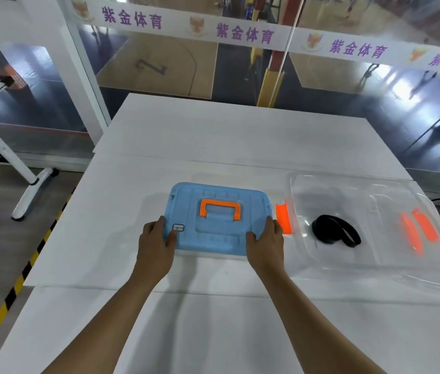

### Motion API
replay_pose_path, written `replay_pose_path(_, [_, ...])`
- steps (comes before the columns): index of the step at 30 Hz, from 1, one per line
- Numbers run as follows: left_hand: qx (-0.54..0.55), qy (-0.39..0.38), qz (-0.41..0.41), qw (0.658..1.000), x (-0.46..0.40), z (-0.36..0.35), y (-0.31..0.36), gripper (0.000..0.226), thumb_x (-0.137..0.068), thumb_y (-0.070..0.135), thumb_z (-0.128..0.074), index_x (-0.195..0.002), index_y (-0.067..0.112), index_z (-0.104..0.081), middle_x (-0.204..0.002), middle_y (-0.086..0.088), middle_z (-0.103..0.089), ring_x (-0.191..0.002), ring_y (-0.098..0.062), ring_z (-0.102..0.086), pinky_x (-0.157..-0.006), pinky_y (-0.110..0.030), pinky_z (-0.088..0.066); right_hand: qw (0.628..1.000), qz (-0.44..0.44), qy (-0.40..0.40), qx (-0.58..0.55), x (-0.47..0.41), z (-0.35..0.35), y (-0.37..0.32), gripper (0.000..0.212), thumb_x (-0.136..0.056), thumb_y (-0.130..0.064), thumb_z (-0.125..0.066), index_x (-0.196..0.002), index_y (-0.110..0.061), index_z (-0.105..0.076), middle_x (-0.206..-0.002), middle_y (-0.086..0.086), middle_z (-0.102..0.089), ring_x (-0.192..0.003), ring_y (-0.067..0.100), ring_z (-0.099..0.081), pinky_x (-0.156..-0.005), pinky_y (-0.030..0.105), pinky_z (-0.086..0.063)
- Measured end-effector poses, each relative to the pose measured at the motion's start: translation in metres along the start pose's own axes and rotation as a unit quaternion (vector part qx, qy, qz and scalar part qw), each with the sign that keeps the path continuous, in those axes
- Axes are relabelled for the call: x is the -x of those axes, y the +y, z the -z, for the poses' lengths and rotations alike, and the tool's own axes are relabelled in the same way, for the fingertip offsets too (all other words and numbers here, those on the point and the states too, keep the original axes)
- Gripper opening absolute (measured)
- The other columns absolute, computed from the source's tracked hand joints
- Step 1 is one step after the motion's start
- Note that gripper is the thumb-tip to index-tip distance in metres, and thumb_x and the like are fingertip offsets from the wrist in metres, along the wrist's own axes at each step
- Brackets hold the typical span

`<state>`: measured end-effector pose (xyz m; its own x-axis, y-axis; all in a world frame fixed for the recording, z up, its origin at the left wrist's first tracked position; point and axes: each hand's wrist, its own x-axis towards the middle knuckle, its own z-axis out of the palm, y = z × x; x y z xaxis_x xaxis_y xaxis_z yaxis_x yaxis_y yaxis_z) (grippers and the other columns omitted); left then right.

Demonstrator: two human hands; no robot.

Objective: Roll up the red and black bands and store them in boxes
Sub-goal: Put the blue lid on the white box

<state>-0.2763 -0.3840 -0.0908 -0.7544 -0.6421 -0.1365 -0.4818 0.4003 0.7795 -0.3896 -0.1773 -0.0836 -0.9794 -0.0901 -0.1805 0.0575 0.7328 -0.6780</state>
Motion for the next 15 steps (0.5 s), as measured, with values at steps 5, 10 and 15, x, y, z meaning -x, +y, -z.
replay_pose_path(5, [0.014, -0.026, -0.002, 1.000, -0.004, -0.009, 0.000, 0.056, -0.103, 0.019, -0.053, -0.154, 0.008, -0.033, -0.141, -0.015, -0.047, -0.113, -0.017, -0.049, -0.095, -0.024, -0.039, 0.998, 0.015, -0.023, 0.061, -0.014, -0.009, 0.011, 0.078, -0.102, -0.028, -0.055, -0.164, -0.008, -0.012, -0.169, 0.013, -0.018, -0.154, 0.034, -0.022, -0.121, 0.046, -0.030])
replay_pose_path(10, [0.013, -0.033, 0.004, 0.999, -0.009, -0.013, -0.006, 0.057, -0.103, 0.023, -0.054, -0.154, 0.013, -0.032, -0.135, -0.013, -0.050, -0.106, -0.015, -0.049, -0.091, -0.027, -0.043, 0.995, 0.023, -0.041, 0.085, -0.025, -0.015, 0.016, 0.076, -0.104, -0.032, -0.049, -0.164, -0.010, -0.008, -0.170, 0.014, -0.013, -0.148, 0.039, -0.031, -0.116, 0.045, -0.035])
replay_pose_path(15, [0.005, -0.037, 0.018, 0.999, -0.012, -0.013, -0.008, 0.057, -0.102, 0.023, -0.056, -0.154, 0.013, -0.033, -0.133, -0.013, -0.049, -0.105, -0.017, -0.051, -0.088, -0.028, -0.046, 0.995, 0.035, -0.043, 0.087, -0.023, -0.015, 0.022, 0.077, -0.103, -0.031, -0.050, -0.164, -0.008, -0.008, -0.169, 0.013, -0.015, -0.144, 0.036, -0.035, -0.116, 0.041, -0.033])
